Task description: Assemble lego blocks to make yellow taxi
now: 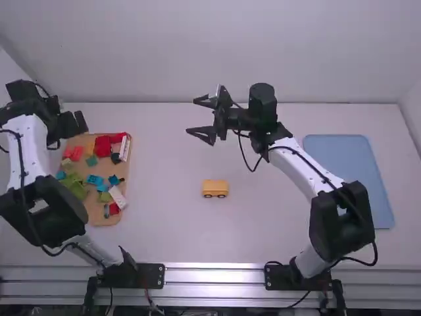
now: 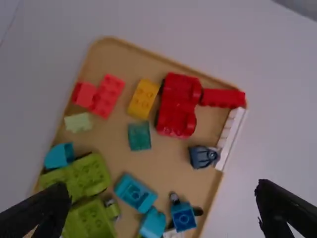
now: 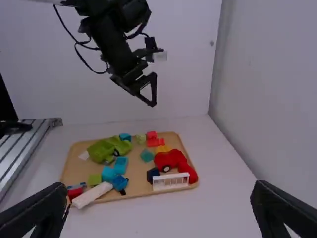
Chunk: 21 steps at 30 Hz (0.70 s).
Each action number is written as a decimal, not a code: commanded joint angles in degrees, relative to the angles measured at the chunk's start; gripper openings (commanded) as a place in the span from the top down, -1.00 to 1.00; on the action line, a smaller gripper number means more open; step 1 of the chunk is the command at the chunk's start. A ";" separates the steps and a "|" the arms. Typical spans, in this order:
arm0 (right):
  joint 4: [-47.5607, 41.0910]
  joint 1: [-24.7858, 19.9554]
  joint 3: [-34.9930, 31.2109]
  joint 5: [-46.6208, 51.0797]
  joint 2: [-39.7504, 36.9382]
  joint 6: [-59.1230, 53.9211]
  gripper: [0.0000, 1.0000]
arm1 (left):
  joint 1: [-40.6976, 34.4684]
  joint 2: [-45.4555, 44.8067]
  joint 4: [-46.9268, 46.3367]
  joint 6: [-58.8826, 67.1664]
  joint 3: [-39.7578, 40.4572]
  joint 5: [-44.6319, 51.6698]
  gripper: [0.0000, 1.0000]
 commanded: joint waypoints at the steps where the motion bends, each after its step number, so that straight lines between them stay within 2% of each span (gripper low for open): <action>1: 0.39 -0.66 1.88 0.11 0.50 -0.13 -0.98 | -2.03 1.95 0.92 1.33 1.40 -0.46 -0.98; 5: 0.37 -0.66 1.90 0.11 0.50 -0.11 -0.98 | -3.26 5.73 4.66 3.10 1.55 -2.82 -0.98; 9: 0.11 -0.63 1.90 0.11 0.50 1.38 -0.98 | -2.58 10.91 2.86 6.67 5.42 -2.82 -0.98; 14: -1.14 -0.66 1.88 0.13 0.50 2.45 -0.98 | -1.16 22.45 -6.05 10.36 19.67 -2.91 -0.98; 16: -1.62 -0.63 1.88 0.33 0.50 2.47 -0.98 | -0.57 29.16 -10.91 12.94 28.24 -2.78 -0.99; 17: -1.60 -0.63 1.88 0.31 0.50 2.45 -0.98 | -0.55 30.01 -11.54 13.16 29.38 -2.78 -1.00; 21: -1.55 -0.66 1.88 0.35 0.50 2.43 -0.97 | -0.48 38.73 -18.93 18.34 39.76 -2.91 -0.79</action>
